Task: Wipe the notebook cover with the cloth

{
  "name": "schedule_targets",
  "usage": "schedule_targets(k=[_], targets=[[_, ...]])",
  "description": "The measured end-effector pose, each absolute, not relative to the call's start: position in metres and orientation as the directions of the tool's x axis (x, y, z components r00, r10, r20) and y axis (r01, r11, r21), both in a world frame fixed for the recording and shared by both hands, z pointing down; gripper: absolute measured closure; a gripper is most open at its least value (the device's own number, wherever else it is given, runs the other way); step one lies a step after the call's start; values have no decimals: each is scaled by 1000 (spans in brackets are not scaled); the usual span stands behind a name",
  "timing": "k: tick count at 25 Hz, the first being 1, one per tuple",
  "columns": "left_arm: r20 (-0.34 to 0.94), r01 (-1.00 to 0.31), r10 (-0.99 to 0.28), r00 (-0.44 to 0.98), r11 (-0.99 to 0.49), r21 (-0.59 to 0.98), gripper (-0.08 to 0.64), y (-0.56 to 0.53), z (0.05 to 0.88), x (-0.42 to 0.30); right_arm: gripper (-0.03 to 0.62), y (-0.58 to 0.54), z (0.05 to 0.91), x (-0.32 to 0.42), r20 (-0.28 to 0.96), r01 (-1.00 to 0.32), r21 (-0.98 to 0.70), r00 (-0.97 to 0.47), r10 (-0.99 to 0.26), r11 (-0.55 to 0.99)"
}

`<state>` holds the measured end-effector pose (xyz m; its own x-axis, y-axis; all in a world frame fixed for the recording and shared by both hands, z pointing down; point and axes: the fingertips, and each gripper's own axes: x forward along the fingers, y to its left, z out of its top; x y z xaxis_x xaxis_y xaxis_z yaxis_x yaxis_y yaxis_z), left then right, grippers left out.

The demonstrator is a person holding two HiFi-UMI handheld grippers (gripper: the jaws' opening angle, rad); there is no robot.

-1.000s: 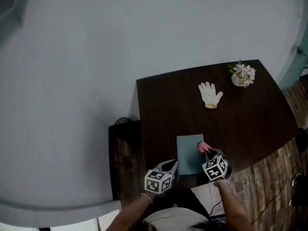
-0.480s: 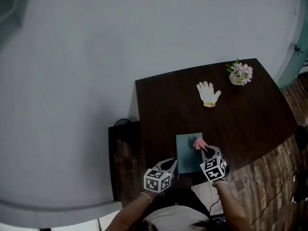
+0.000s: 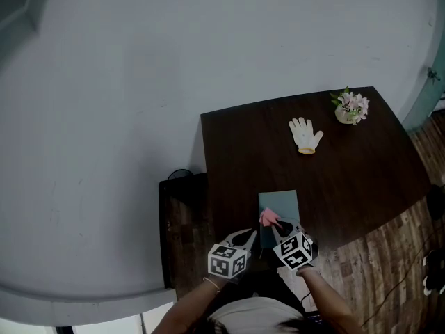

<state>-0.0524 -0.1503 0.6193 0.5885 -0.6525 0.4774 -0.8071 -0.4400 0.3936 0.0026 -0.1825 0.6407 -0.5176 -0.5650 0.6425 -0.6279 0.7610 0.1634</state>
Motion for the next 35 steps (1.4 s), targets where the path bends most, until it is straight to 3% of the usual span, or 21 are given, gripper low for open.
schedule_targets(k=[13,35], targets=[[480,-821,-669,567,-415,392,541,-139,619,-73,555,-155,681,-34,717,-524,148,-528,-456,839],[479,-794,-634,607,-459,398,541,-137,619,-49,555,-166,686,52,732,-666,187,-395,-554,722]])
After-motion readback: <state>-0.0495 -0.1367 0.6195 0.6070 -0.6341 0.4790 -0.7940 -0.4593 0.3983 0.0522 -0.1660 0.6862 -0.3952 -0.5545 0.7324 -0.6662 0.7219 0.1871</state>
